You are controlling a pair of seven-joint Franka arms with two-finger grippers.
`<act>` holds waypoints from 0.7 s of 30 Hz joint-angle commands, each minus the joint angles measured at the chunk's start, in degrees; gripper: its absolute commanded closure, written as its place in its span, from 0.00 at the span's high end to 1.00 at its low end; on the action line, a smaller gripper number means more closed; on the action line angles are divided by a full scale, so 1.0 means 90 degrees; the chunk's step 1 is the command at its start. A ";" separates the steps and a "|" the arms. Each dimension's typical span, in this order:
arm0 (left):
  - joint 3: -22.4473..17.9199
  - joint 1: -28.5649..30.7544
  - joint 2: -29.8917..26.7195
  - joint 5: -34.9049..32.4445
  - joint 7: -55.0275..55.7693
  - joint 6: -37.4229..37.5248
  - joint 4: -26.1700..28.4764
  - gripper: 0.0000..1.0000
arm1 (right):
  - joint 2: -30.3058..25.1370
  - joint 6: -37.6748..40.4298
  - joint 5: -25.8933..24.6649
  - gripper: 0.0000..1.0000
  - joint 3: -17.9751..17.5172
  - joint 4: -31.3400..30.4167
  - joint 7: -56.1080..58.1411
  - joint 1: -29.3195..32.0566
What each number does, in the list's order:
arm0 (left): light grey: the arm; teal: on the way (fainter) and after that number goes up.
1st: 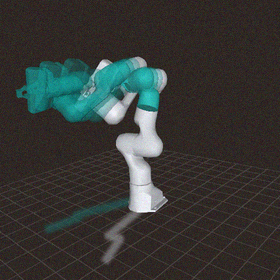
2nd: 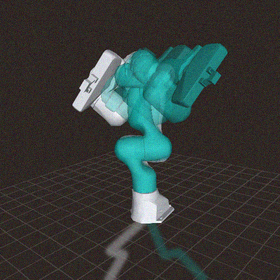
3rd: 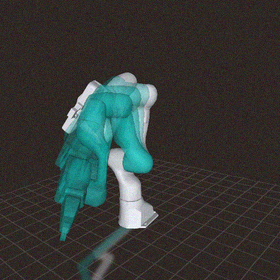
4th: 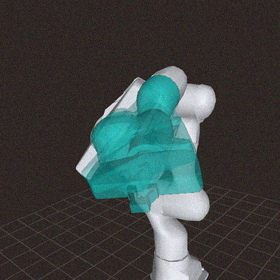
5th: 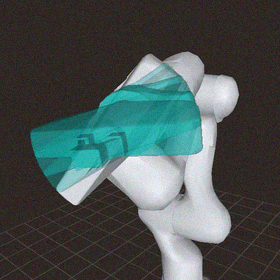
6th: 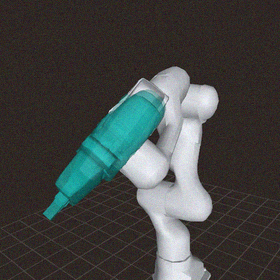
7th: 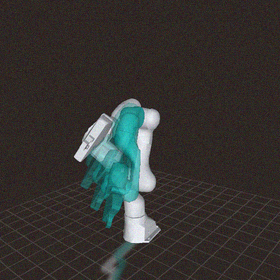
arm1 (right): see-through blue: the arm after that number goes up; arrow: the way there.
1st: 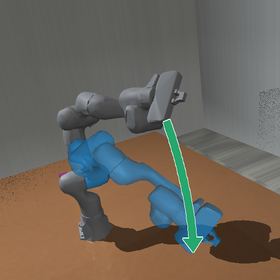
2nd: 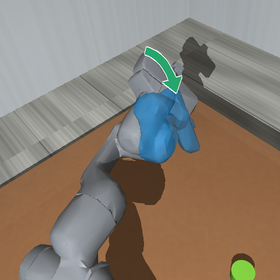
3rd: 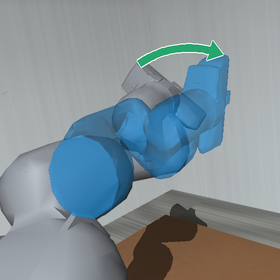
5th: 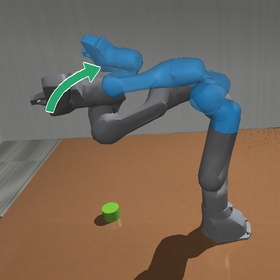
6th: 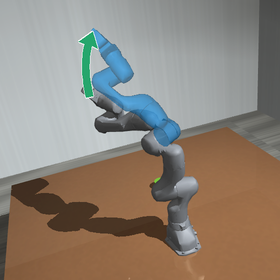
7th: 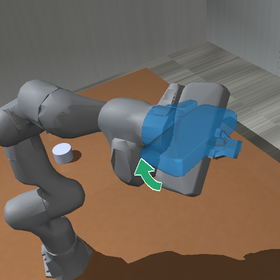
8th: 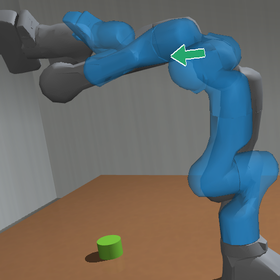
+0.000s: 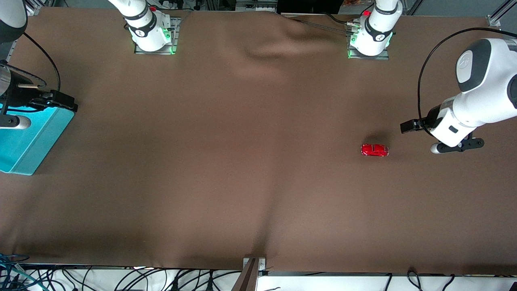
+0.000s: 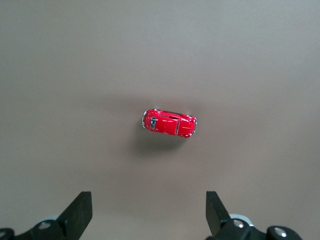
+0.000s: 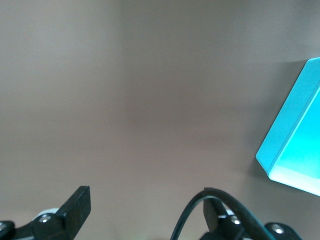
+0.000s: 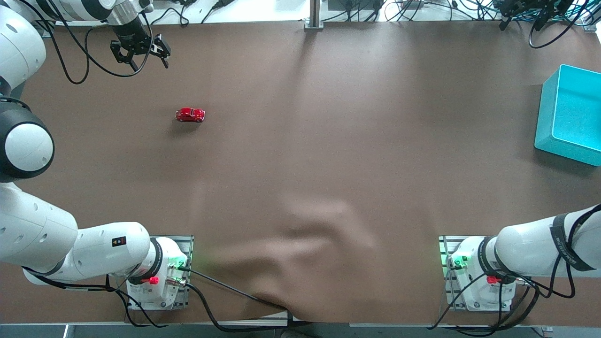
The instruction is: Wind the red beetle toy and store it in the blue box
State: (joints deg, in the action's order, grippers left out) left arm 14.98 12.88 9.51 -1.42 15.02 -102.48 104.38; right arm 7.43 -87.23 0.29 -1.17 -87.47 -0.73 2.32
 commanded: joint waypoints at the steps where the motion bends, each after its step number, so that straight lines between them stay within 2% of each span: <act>1: 0.0025 0.0043 0.0076 0.0109 0.0956 -0.0030 0.0092 1.00 | 0.0044 0.0121 0.0114 1.00 -0.0026 0.0149 0.0110 0.0045; 9: 0.0044 -0.0015 0.0437 0.0109 0.2451 -0.0108 0.0053 1.00 | 0.0044 0.0122 0.0114 1.00 -0.0016 0.0149 0.0120 0.0055; 21: 0.0044 -0.0015 0.1013 0.0051 0.5038 -0.0703 0.0150 1.00 | 0.0044 0.0122 0.0114 1.00 -0.0026 0.0139 0.0110 0.0055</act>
State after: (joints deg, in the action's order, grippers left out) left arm 15.23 12.72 16.60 -1.35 51.83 -106.10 105.15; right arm 7.47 -87.21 0.29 -1.18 -87.48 -0.72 2.32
